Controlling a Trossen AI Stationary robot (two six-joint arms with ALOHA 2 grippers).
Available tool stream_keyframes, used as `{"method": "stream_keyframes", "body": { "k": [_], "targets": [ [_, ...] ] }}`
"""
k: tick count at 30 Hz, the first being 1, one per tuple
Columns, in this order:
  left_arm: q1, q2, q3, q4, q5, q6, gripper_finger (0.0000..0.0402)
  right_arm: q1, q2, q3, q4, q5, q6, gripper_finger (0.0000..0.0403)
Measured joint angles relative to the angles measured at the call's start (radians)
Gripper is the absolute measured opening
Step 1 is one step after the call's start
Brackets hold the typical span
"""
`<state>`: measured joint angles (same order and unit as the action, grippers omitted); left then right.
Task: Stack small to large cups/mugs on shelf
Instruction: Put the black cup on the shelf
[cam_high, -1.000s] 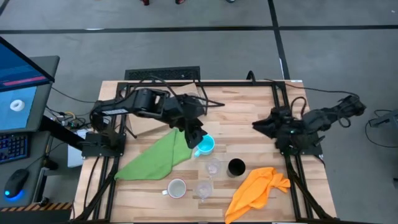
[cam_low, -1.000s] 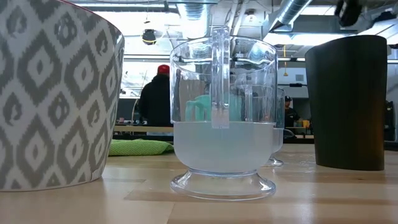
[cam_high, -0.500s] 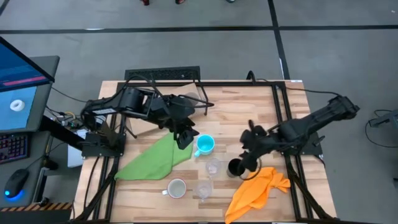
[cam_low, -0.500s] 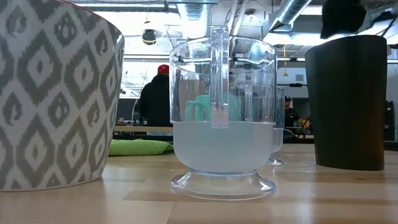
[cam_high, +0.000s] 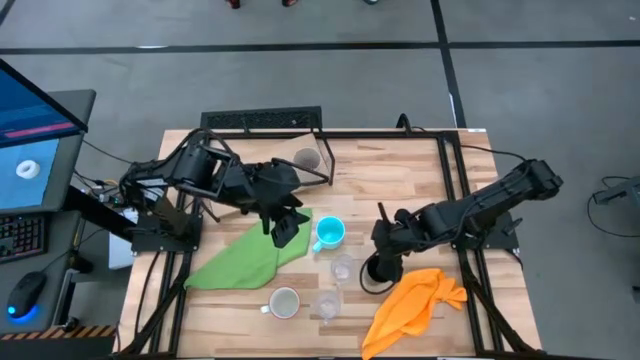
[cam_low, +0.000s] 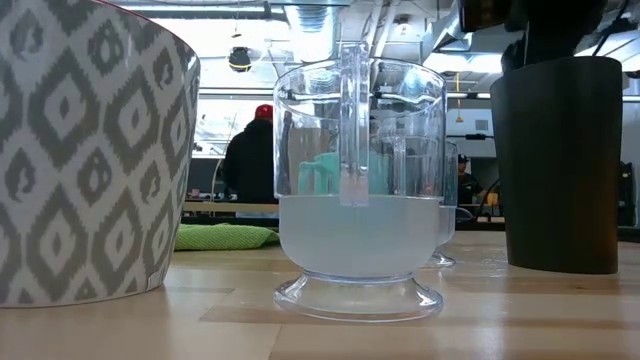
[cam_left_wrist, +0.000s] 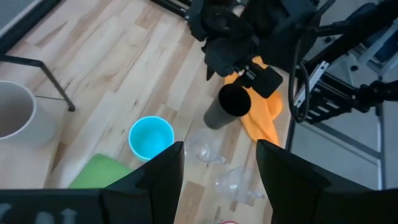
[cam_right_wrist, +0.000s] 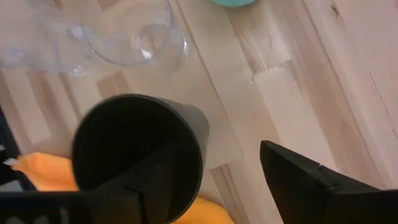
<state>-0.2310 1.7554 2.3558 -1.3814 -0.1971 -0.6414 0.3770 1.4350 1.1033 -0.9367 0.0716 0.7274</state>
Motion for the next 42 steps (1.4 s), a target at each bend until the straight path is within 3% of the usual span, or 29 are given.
{"method": "stream_keyframes", "body": {
  "k": [7, 15, 21, 29, 36, 42],
  "targets": [
    [-0.026, 0.000, 0.000, -0.025, -0.025, -0.019, 0.0192, 0.000, 0.011, -0.033, 0.009, -0.019, -0.025, 0.0194],
    [-0.026, -0.005, 0.000, -0.025, -0.028, -0.026, 0.0192, 0.000, 0.011, -0.034, 0.010, -0.010, -0.042, 0.0018],
    [-0.026, -0.041, -0.001, -0.025, -0.028, -0.034, 0.0192, 0.000, -0.036, 0.011, -0.068, -0.012, -0.047, 0.0007],
    [-0.026, -0.138, 0.000, -0.013, -0.098, -0.035, 0.0192, 0.018, -0.313, 0.153, -0.004, 0.064, -0.071, 0.0005],
    [-0.038, -0.217, 0.000, -0.014, -0.202, -0.025, 0.0192, 0.037, -0.558, 0.162, 0.409, 0.113, -0.246, 0.0004],
    [-0.051, -0.251, 0.000, -0.015, -0.239, -0.015, 0.0192, 0.064, -0.618, 0.162, 0.777, -0.042, -0.479, 0.0004]
  ]
}}
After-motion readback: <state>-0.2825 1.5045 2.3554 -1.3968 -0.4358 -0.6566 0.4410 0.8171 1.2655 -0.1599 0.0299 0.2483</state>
